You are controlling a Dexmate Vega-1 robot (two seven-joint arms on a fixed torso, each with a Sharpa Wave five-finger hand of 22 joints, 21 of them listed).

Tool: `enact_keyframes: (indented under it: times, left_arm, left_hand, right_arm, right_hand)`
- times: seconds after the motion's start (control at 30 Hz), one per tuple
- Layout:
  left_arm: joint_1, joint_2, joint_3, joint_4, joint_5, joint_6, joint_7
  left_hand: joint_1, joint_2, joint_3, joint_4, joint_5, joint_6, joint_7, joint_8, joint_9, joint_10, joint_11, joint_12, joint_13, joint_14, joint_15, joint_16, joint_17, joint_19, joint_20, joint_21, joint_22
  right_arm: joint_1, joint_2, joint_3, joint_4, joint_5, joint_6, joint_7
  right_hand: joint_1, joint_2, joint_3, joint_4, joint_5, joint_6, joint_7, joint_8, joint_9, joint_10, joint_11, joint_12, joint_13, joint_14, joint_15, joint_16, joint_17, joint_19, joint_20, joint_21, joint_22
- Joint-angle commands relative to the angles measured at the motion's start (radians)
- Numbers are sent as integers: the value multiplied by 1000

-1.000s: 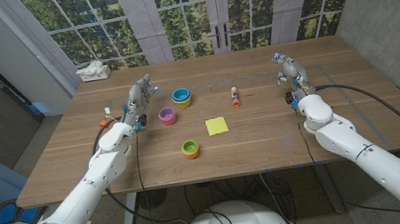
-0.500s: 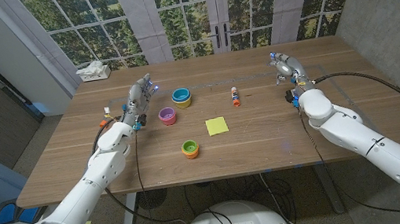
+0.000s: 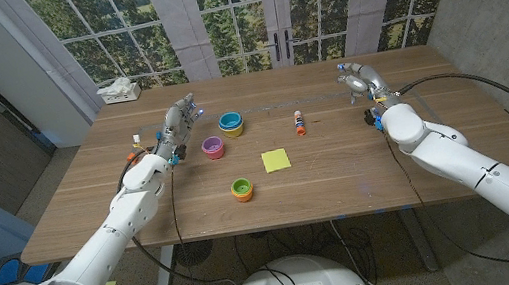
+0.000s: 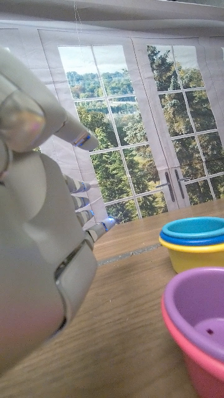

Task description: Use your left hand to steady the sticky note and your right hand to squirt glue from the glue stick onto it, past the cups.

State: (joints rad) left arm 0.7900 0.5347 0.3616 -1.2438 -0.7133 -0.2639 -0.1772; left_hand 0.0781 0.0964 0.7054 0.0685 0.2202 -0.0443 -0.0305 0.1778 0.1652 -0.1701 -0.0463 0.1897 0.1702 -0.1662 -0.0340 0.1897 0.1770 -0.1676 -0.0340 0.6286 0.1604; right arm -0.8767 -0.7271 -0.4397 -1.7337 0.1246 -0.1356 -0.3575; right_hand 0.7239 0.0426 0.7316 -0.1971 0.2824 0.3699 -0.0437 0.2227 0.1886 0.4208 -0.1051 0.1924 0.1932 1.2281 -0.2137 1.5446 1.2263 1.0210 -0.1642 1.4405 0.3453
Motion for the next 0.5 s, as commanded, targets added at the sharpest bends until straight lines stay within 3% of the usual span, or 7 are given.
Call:
enact_keyframes:
  times: [0.03, 0.37, 0.5]
  left_arm:
    - [10, 17, -9, -32, -30, 40, -16]
    - [24, 35, -20, -70, -50, 63, -22]
    - [32, 28, -26, -77, -75, 70, -32]
  left_hand:
    - [-9, 63, -1, 4, 5, 3, 0, 7, 4, 2, -2, 6, 4, -20, -29, 9, 3, 6, -52, -4, 5]
    - [-16, 61, -4, 9, 7, 8, 1, 7, 4, 8, -2, 7, 4, -15, -29, 10, 5, 19, -49, -7, 5]
    - [-20, 59, -6, 12, 7, 11, 3, 7, 4, 10, -2, 7, 5, -13, -28, 11, 6, 25, -49, -8, 5]
  right_arm:
    - [71, -53, -46, -14, -73, -53, 96]
    - [118, -73, -80, -12, -134, -63, 154]
    - [131, -80, -93, -23, -160, -92, 174]
  right_hand:
    - [26, 2, 3, 3, 10, 19, -34, 13, 5, 19, -18, 11, 3, -12, 3, -6, -1, -9, -12, 6, -5]
    - [51, -3, 4, -1, 12, 19, -45, 12, 5, 21, -29, 10, 3, -14, 2, -4, 0, -25, -19, 15, 0]
    - [92, -11, 3, -1, 12, 38, -72, 16, 6, 42, -61, 15, 3, -17, 2, -2, 0, -32, -24, 24, -10]
